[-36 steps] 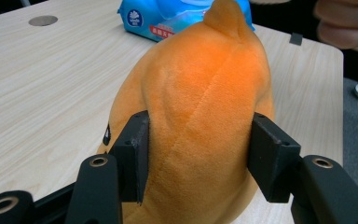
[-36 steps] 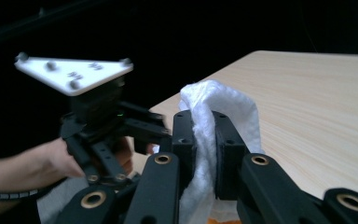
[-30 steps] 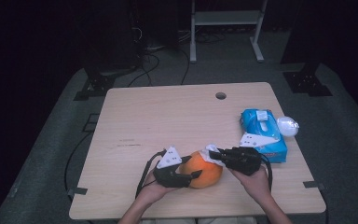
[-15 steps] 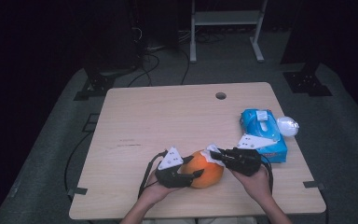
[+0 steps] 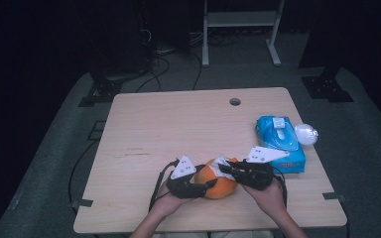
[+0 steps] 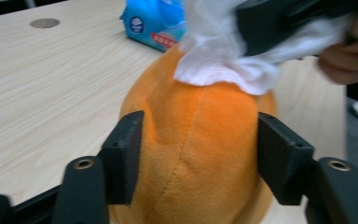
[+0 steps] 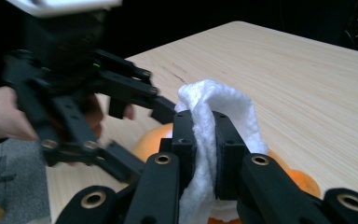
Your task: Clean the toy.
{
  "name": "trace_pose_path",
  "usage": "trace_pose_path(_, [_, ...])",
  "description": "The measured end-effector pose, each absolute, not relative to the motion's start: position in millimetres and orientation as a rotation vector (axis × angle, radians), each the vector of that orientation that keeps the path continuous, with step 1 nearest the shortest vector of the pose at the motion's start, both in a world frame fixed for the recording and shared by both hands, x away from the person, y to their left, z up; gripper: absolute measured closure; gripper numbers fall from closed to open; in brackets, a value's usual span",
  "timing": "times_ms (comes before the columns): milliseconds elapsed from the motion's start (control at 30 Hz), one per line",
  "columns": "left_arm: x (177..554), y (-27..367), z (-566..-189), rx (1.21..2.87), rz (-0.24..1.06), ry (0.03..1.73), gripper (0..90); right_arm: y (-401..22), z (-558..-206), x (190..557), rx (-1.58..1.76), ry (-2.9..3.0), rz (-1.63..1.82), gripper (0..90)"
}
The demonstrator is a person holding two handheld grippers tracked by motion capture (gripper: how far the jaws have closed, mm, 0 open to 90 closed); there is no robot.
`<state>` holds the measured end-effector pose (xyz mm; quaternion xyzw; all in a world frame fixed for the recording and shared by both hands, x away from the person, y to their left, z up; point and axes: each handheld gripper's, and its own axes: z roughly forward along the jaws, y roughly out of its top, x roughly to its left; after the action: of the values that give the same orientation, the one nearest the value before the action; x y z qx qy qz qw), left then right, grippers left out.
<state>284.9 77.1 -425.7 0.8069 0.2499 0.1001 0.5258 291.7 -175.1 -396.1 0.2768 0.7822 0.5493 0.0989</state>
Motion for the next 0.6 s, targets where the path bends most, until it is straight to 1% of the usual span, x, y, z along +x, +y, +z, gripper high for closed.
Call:
trace_pose_path(100, [284,75,-426,1.929,0.218,0.565,38.5,-186,-403,300,0.885,2.294,1.622,80.7])
trace_pose_path(133, [285,74,-427,1.924,0.214,0.565,35.9,-190,-404,302,0.906,2.288,1.623,80.7])
trace_pose_path(267, [290,71,-432,1.947,0.234,0.606,15.6,-191,-405,302,0.913,2.279,1.597,80.6])
trace_pose_path(300, [292,72,-435,1.951,0.207,0.620,14.7,-190,-405,301,0.918,2.279,1.608,80.6])
trace_pose_path(333, [293,73,-437,1.946,0.194,0.631,15.7,-187,-404,299,0.905,2.286,1.614,80.5])
trace_pose_path(367, [293,74,-438,1.945,0.194,0.634,19.5,-182,-403,296,0.884,2.292,1.617,80.3])
trace_pose_path(467, [289,76,-433,1.947,0.255,0.608,36.5,-171,-402,289,0.826,2.313,1.640,80.2])
trace_pose_path(500, [287,76,-430,1.940,0.269,0.598,40.5,-170,-401,288,0.819,2.308,1.632,80.3])
trace_pose_path(533, [285,77,-428,1.926,0.272,0.595,42.8,-171,-401,289,0.817,2.299,1.630,80.5])
trace_pose_path(600, [283,78,-422,1.908,0.278,0.589,44.5,-177,-400,294,0.848,2.273,1.624,80.6])
